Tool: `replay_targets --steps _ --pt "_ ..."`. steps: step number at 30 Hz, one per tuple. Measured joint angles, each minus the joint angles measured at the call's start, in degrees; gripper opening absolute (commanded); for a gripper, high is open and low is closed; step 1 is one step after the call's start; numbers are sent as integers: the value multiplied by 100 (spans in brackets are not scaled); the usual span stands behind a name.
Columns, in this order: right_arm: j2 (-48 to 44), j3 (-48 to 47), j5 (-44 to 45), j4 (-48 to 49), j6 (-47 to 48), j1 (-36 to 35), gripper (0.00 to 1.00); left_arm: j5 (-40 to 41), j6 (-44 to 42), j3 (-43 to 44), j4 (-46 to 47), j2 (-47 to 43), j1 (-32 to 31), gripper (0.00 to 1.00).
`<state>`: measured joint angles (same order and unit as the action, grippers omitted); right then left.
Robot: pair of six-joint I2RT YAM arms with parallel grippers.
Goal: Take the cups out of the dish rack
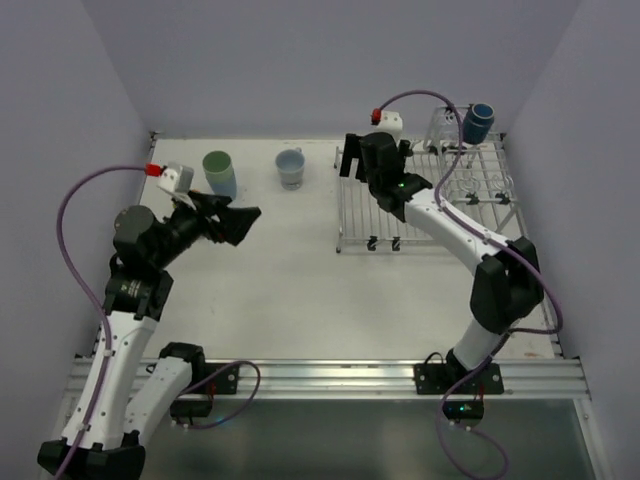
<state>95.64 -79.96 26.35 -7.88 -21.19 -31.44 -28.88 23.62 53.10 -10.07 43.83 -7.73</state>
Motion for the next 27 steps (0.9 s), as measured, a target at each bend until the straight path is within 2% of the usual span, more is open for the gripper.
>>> replay_targets --steps 4,7,11,15,20,27 --pt "929 -999 332 -328 17 92 99 -610 59 -1268 81 -553 -175 100" --pt "1604 -1827 490 -568 11 232 99 -868 -26 -1676 22 -640 -570 100" --pt "2234 -2507 590 -929 -68 481 99 -918 -238 -1679 -22 -623 -1001 100" --pt "2522 -2761 562 -1228 -201 826 99 -833 -385 -1676 -35 -584 -1259 100" --pt "2789 -2975 348 -1427 -284 1113 99 -651 -518 -1615 -116 -505 -1397 100" --pt "3163 -3427 39 -1534 -284 1128 99 -518 -540 -1593 -140 -472 -1410 100"
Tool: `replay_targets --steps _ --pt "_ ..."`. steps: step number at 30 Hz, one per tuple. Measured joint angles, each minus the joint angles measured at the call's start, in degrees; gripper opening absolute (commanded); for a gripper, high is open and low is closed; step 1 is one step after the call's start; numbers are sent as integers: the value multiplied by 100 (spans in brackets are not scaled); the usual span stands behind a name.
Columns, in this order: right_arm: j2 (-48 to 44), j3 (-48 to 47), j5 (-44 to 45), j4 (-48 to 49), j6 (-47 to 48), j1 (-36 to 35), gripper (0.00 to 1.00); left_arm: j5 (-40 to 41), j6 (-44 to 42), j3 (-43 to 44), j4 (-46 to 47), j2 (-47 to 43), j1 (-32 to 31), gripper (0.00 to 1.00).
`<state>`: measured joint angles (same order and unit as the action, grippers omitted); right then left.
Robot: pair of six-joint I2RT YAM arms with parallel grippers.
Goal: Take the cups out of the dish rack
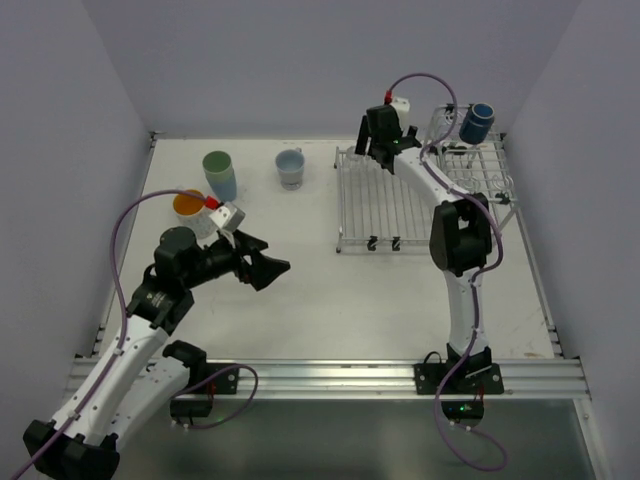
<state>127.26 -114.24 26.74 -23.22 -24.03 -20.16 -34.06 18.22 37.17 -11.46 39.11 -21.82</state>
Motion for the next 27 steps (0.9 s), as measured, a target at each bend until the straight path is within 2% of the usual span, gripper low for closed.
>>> replay_targets --steps 4,6,7,8,10,13,17,20,21,22,25,27 --pt "210 -55 -105 -20 0 61 97 22 -2 2 -2 87 4 100" --pt "271 -50 -105 -39 2 101 87 31 -2 2 -7 144 13 100" --pt "275 -24 -105 -9 -2 114 71 37 -2 2 -13 164 26 100" --pt "258 44 -94 44 24 125 65 39 0 2 -17 177 39 100" --pt "142 326 -52 328 17 136 61 52 0 2 -15 199 81 100" --pt "-205 920 2 713 105 136 49 63 20 2 -2 247 118 100" --pt "-776 1617 83 1056 278 103 48 39 164 2 111 352 118 95" --pt "-1416 2159 74 1390 387 48 48 35 442 2 293 424 118 80" --pt "-1696 2367 68 1508 402 11 48 24 588 2 400 448 118 71" --pt "-1937 2538 61 1576 404 -26 48 17 732 2 535 468 118 68" --pt "-3040 3320 -142 1998 295 -269 48 -81 1311 -28 1235 573 118 64" --pt "-3860 4050 -704 2437 -79 -435 48 -127 1720 -98 1821 697 109 63"
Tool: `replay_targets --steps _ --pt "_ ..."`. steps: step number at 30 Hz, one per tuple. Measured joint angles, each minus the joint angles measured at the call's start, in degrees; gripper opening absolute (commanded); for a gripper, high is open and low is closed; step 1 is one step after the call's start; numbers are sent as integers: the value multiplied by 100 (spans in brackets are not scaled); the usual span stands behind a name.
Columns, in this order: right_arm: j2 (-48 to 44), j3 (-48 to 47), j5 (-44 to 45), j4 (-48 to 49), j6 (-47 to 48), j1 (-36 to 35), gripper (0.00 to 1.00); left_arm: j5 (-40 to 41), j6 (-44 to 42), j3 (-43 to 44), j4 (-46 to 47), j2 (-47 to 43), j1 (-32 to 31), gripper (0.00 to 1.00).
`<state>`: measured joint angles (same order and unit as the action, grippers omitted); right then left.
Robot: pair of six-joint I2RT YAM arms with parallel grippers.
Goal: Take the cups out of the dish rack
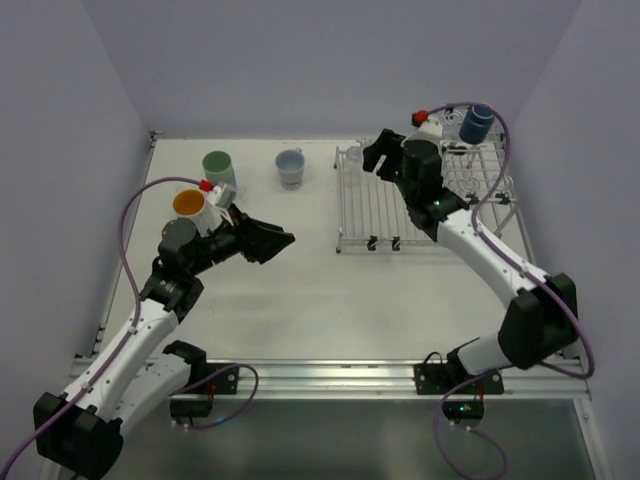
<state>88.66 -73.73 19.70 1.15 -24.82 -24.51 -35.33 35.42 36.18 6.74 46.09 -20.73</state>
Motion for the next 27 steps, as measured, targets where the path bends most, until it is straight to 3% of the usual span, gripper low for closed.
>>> replay_targets --steps 5,10,12,16,19,23,25,27 --pt "-1346 1641 -1753 1106 -1388 -306 48 20 706 -452 1163 313 -72 63" --pt "-1333 2734 -3309 2319 -2774 -621 48 127 1110 -824 1937 782 -153 70" --pt "-1285 2973 -3635 2538 -3121 -796 48 179 1228 -933 2190 885 -155 74" --pt "-1231 3136 -4096 3045 -3563 -1023 48 264 1366 -981 2634 1110 -192 74" --pt "-1217 3209 -4280 3418 -3768 -1038 48 295 1440 -981 2846 1287 -212 60" --pt "-1150 3296 -4304 3602 -3928 -1003 48 302 1523 -977 3167 1298 -297 16" --pt "-1073 3307 -4332 3740 -4009 -988 48 313 1541 -966 3178 1252 -319 4" --pt "-1001 3335 -4350 3945 -4148 -986 48 321 1541 -942 3158 1193 -323 0"
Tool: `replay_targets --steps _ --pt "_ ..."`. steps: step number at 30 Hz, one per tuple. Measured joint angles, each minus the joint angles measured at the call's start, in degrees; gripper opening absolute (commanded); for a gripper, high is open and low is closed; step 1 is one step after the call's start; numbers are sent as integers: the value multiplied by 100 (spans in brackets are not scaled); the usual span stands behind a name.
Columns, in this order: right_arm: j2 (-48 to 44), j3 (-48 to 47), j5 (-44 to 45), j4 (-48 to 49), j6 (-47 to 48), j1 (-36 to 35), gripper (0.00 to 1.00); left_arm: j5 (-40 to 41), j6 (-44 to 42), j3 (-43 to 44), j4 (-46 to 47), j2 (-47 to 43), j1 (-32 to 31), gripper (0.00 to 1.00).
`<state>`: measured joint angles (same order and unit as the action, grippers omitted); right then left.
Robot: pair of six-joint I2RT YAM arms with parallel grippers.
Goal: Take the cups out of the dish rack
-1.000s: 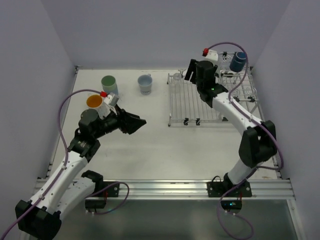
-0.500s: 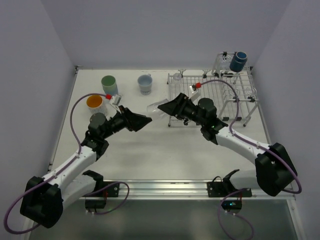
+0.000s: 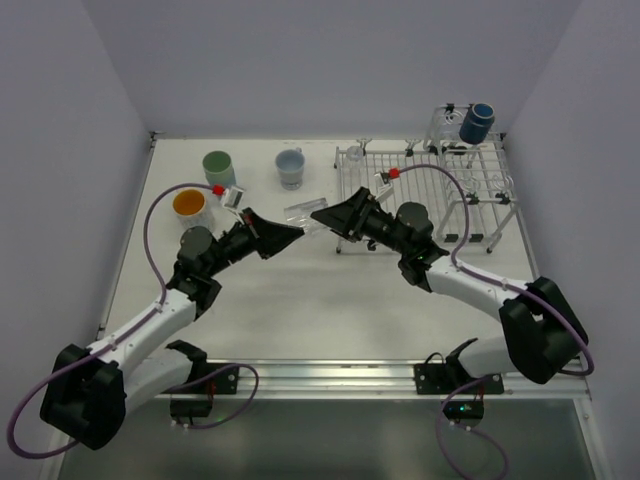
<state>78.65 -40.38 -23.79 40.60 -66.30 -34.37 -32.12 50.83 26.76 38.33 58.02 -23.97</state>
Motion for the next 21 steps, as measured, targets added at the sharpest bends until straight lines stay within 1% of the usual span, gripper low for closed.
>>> replay_targets --steps 1,4,6,7,10,12,15,17,21 --pt "48 15 -20 111 -87 0 51 2 -9 15 -37 -37 -9 0" --pt "186 31 -55 389 -271 -2 80 63 -122 125 -313 -133 -9 0" --pt "247 63 -118 428 -293 -2 99 140 -389 354 -846 -192 -26 0" --pt "251 90 -149 411 -299 -26 99 229 -503 525 -1180 -208 -46 0" --pt "136 249 -212 157 -79 -120 99 951 -1373 1554 -3084 -63 -22 0" --pt "-142 339 -127 -308 212 -157 99 1447 -1921 2363 -4166 280 -9 0" --pt "-767 367 129 -1086 765 -157 99 1976 -2629 3316 -5519 990 -4 0" --pt "-1255 365 369 -1561 1143 -157 99 2225 -2975 3567 -6168 1458 -4 0" --pt "-2065 363 828 -2389 1834 -157 99 2645 -3403 3617 -7252 2277 -17 0"
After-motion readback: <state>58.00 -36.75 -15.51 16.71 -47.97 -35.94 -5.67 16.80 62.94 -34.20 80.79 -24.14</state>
